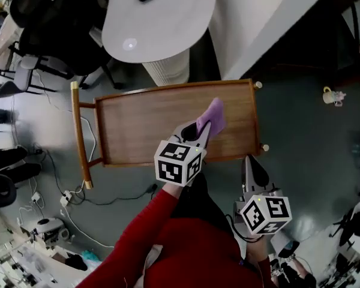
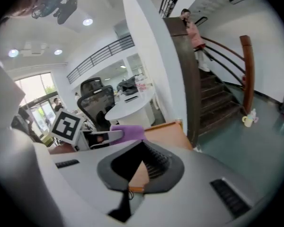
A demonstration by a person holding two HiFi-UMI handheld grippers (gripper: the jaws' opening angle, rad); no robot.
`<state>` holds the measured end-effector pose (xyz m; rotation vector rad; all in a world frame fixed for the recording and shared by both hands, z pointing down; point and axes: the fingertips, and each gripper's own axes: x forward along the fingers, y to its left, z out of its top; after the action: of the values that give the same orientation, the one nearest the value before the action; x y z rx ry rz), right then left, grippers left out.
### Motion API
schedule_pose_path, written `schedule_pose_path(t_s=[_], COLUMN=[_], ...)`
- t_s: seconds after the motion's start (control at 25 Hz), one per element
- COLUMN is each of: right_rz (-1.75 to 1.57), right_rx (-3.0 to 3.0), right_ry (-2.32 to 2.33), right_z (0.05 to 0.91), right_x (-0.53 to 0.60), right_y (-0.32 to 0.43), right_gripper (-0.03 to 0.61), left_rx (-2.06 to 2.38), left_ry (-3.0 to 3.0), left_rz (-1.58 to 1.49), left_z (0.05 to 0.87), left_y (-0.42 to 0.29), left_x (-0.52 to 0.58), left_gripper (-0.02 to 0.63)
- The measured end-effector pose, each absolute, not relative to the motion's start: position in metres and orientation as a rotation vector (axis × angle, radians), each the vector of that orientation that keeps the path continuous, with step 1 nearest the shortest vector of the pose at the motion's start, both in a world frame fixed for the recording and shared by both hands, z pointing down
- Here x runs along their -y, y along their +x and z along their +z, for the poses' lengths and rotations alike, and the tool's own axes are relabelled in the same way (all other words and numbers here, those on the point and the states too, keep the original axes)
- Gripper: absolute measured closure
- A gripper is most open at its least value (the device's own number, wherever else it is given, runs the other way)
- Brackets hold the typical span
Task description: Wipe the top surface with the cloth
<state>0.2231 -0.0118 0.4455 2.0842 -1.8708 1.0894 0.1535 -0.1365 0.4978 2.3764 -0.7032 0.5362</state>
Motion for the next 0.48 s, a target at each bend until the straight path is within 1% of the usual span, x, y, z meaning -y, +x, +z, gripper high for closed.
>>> schedule_pose_path(t_s=[0.16,0.28,0.36,0.48], right_rz=[1.062,1.041,1.022,1.001], right_rx=[2.079,2.184,2.227,2.257], right_ry=[1.860,1.692,1.593,1.490], right_z=[0.444,0.445,0.446,0.447], right_x=[0.067,0.087,0.093,0.096], right_y=[0.170,0.125,0.100,0.076], right_gripper=[0.575,0.575,0.575,0.575], left_rx=[1.127,1.446,1.572,1.632], left_ry=[2.347,2.289,2.235,2.151], left_rz=[0.478,0.605,0.720,0.877], left_z=[0.468,0.462,0.467,0.485], left_y=[0.009,-0.098,-0.149,-0.192], left_x=[0.178,0.184,0.178,0.159], left_gripper=[0.565,0.565,0.565,0.565])
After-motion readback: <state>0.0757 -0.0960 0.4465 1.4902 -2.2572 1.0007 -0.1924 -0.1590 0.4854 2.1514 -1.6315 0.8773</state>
